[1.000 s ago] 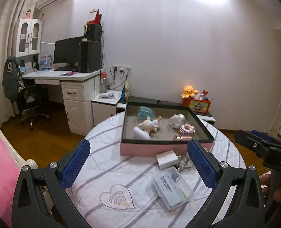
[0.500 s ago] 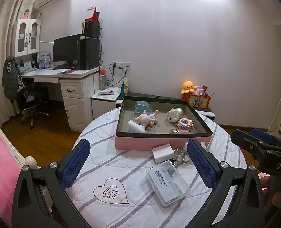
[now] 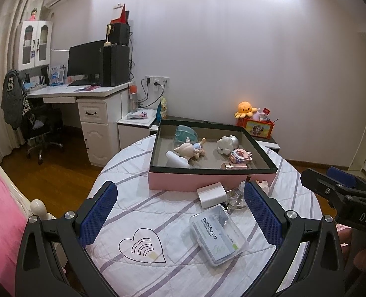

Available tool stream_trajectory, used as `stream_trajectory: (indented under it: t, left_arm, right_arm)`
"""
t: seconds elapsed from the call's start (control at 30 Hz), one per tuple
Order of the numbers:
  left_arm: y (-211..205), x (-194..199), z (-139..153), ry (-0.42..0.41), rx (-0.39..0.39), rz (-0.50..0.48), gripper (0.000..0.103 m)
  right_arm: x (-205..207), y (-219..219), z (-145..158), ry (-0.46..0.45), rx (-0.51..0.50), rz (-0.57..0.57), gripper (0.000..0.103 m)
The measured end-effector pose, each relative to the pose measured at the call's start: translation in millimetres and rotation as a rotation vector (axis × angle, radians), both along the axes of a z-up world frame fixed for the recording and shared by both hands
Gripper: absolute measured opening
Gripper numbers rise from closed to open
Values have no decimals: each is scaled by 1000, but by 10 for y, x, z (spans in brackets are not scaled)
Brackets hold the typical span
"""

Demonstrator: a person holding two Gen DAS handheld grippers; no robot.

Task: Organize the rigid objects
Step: 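Grasp the clear Dental Flossers box with the left tool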

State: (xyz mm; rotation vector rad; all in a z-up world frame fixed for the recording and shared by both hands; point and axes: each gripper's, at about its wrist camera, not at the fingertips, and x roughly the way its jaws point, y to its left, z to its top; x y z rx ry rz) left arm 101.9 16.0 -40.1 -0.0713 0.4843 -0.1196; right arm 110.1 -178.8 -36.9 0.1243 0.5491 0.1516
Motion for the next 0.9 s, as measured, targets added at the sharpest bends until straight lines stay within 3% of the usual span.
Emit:
stream_trajectory:
  t: [0.43,0.9]
  left_arm:
    - [-31,23,-65,13,-5,-6,103]
    - [-380,190,-534,151,-11,-44,103]
  right_arm:
    - [15,-21,-31,4,-10,-1,103]
    - [142,-198,-313,76,-27,-24,103]
